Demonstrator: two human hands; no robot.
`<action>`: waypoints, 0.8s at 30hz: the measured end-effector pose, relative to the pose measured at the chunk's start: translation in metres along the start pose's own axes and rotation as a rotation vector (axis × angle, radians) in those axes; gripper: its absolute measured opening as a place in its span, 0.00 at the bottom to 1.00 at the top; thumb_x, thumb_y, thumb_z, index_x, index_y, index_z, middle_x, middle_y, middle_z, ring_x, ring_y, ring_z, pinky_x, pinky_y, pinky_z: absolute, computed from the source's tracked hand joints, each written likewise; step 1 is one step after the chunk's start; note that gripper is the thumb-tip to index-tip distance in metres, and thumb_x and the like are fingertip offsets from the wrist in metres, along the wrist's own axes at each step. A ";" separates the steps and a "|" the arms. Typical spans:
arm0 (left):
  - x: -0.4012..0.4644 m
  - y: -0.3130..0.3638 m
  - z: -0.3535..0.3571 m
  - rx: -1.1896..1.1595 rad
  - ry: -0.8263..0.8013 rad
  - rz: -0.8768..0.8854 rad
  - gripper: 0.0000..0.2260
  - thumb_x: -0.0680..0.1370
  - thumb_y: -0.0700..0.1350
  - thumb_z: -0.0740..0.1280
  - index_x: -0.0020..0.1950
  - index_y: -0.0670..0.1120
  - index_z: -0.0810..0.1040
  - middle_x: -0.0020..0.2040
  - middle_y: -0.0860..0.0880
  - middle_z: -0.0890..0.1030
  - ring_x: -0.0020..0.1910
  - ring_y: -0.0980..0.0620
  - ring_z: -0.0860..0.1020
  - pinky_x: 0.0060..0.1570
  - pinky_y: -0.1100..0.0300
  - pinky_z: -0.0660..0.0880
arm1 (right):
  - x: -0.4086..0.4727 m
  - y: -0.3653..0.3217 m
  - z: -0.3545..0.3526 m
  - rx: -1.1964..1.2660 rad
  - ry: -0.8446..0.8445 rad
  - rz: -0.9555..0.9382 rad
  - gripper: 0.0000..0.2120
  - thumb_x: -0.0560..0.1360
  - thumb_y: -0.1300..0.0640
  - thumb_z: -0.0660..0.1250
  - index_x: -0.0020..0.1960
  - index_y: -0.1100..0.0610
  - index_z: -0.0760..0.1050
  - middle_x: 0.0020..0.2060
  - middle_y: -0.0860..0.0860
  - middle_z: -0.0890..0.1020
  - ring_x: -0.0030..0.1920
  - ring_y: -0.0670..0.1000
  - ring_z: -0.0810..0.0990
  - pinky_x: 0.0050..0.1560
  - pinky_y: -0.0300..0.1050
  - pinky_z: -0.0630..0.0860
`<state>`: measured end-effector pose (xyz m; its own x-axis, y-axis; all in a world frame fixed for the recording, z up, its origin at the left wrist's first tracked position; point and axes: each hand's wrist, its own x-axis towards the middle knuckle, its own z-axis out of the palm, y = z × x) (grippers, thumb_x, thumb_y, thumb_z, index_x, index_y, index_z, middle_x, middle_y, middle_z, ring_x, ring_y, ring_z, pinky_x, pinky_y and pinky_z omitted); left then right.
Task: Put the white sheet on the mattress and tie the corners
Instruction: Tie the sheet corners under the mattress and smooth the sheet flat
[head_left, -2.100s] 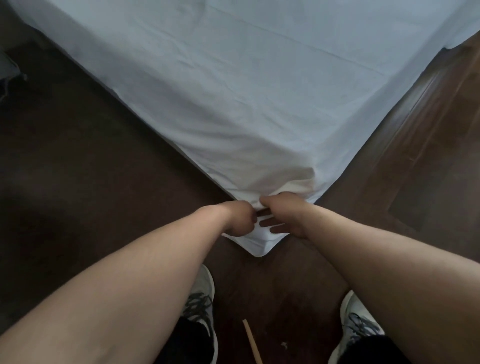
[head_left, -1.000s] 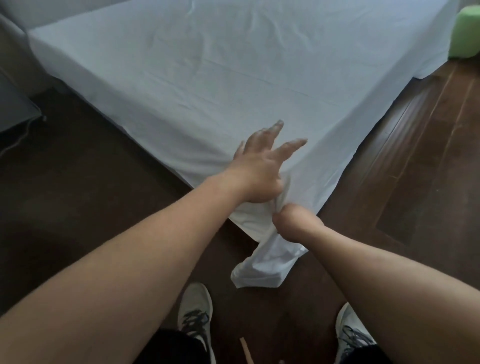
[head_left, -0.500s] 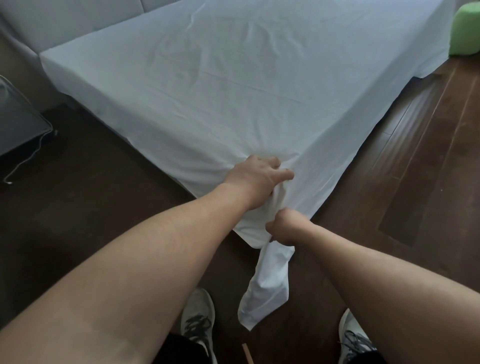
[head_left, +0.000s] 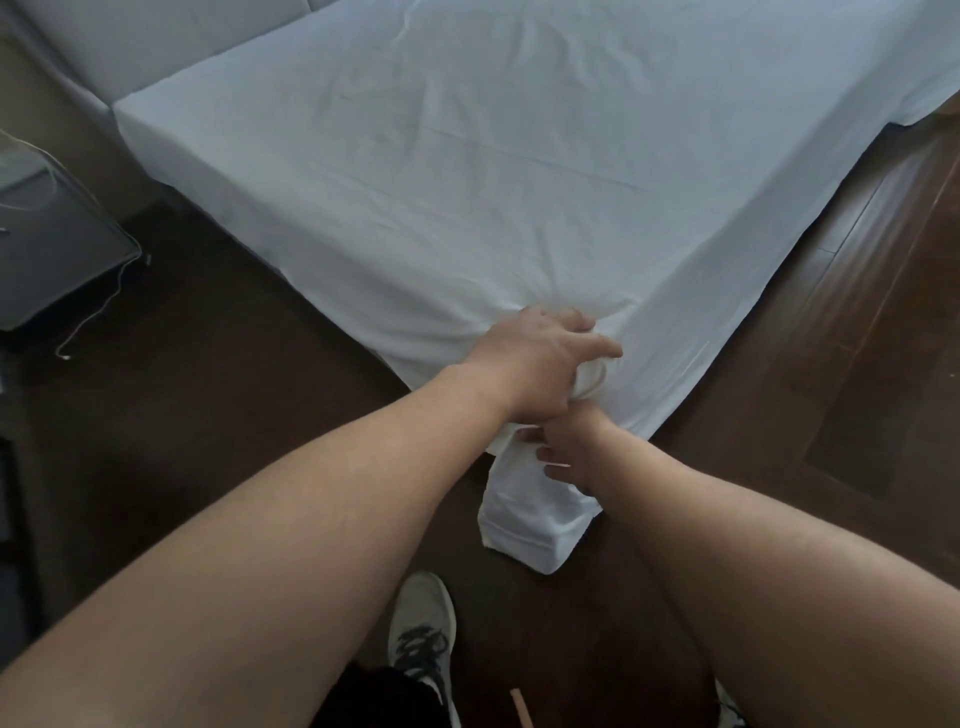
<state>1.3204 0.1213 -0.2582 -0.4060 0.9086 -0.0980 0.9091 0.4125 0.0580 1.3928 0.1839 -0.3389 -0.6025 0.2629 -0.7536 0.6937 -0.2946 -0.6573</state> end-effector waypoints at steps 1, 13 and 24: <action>-0.008 -0.002 -0.001 -0.145 0.028 -0.025 0.27 0.78 0.40 0.62 0.75 0.61 0.71 0.77 0.55 0.70 0.72 0.49 0.70 0.70 0.53 0.70 | -0.001 0.001 0.002 0.070 -0.024 0.020 0.12 0.83 0.49 0.62 0.61 0.54 0.76 0.54 0.49 0.83 0.59 0.54 0.79 0.67 0.56 0.75; -0.066 0.020 0.108 -1.577 -0.261 -1.172 0.10 0.84 0.40 0.59 0.63 0.45 0.76 0.55 0.49 0.79 0.58 0.49 0.79 0.56 0.44 0.76 | 0.015 0.013 -0.001 0.103 -0.022 -0.021 0.17 0.75 0.68 0.61 0.55 0.52 0.82 0.49 0.43 0.88 0.58 0.51 0.80 0.57 0.51 0.77; -0.005 0.004 0.185 -1.817 0.006 -1.428 0.26 0.71 0.67 0.67 0.57 0.49 0.83 0.48 0.46 0.86 0.45 0.45 0.85 0.47 0.53 0.82 | 0.036 0.027 -0.047 0.083 0.263 0.086 0.16 0.78 0.69 0.57 0.59 0.62 0.79 0.41 0.54 0.83 0.40 0.54 0.80 0.46 0.51 0.77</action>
<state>1.3437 0.1063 -0.4416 -0.4885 0.0851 -0.8684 -0.8514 0.1715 0.4958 1.4081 0.2283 -0.3839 -0.4122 0.4595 -0.7868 0.6965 -0.3977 -0.5972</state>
